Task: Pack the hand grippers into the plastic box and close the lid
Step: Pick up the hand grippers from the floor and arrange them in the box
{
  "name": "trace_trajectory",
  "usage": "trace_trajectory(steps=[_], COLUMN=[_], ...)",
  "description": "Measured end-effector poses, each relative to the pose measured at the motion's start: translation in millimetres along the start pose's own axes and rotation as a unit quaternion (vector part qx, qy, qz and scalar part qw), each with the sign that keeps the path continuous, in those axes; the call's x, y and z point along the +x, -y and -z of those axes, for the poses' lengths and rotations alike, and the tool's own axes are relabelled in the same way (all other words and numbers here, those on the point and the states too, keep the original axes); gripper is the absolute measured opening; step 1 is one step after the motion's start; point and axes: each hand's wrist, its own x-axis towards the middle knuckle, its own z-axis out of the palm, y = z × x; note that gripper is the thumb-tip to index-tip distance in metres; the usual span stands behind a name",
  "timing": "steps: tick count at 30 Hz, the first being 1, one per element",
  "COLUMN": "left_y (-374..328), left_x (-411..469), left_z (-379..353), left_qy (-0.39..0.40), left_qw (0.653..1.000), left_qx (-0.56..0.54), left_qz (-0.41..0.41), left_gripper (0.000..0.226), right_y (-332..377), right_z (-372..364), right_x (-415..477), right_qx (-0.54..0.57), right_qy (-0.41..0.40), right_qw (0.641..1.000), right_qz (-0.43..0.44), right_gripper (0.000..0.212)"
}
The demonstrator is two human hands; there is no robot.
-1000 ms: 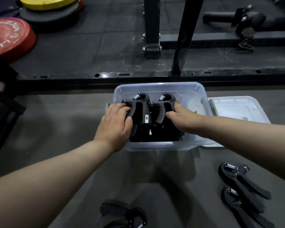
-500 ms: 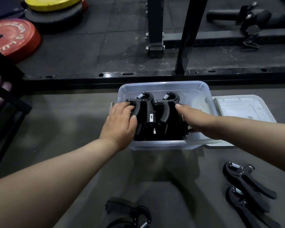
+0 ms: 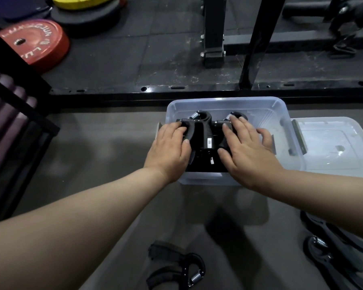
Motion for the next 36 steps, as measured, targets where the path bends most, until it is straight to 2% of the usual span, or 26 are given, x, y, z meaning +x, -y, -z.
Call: trace_trajectory(steps=[7, 11, 14, 18, 21, 24, 27, 29, 32, 34, 36], left_y=[-3.0, -3.0, -5.1, -1.8, 7.2, 16.8, 22.0, 22.4, 21.8, 19.6, 15.0], left_x=[-2.9, -5.3, -7.2, -19.1, -35.6, -48.2, -56.3, -59.1, -59.8, -60.4, -61.2], left_z=[3.5, 5.2, 7.1, 6.6, 6.6, 8.7, 12.0, 14.7, 15.2, 14.2, 14.4], left_qy=[0.022, 0.025, 0.031, 0.041, 0.064, 0.077, 0.097, 0.108, 0.116, 0.108, 0.096], left_qw=[1.0, 1.0, 0.999, 0.999, 0.998, 0.997, 0.994, 0.993, 0.993, 0.994, 0.995], left_qx=[-0.002, -0.002, -0.009, -0.017, -0.004, -0.002, 0.017, 0.022, 0.014, -0.001, -0.023], left_qz=[0.004, 0.005, 0.014, 0.0, -0.022, -0.033, -0.04, -0.042, -0.032, -0.024, -0.008], left_gripper=[0.05, 0.048, 0.051, 0.054, 0.059, 0.064, 0.068, 0.067, 0.065, 0.065, 0.06], right_y=[0.5, 12.7, 29.2, 44.0, 46.9, 52.1, 66.4, 80.8, 97.0, 102.9, 106.2], right_z=[4.9, 4.2, -9.1, -35.1, -50.1, -61.4, -70.7, -77.7, -94.1, -102.4, -106.3], right_x=[-7.4, -23.8, -41.8, -52.6, -58.1, -66.3, -77.4, -87.4, -104.4, -110.4, -114.4], right_qx=[-0.026, 0.013, 0.038, 0.027, 0.035, 0.052, -0.013, -0.075, -0.118, -0.152, -0.169], right_qy=[-0.035, -0.106, -0.096, -0.063, -0.089, -0.109, -0.032, 0.085, 0.254, 0.298, 0.278], right_qw=[0.998, 0.976, 0.948, 0.937, 0.924, 0.896, 0.854, 0.816, 0.762, 0.735, 0.728], right_qz=[0.047, 0.19, 0.303, 0.342, 0.37, 0.428, 0.519, 0.567, 0.584, 0.589, 0.604], right_gripper=[0.066, 0.056, 0.047, 0.05, 0.046, 0.034, 0.03, 0.032, 0.043, 0.051, 0.051])
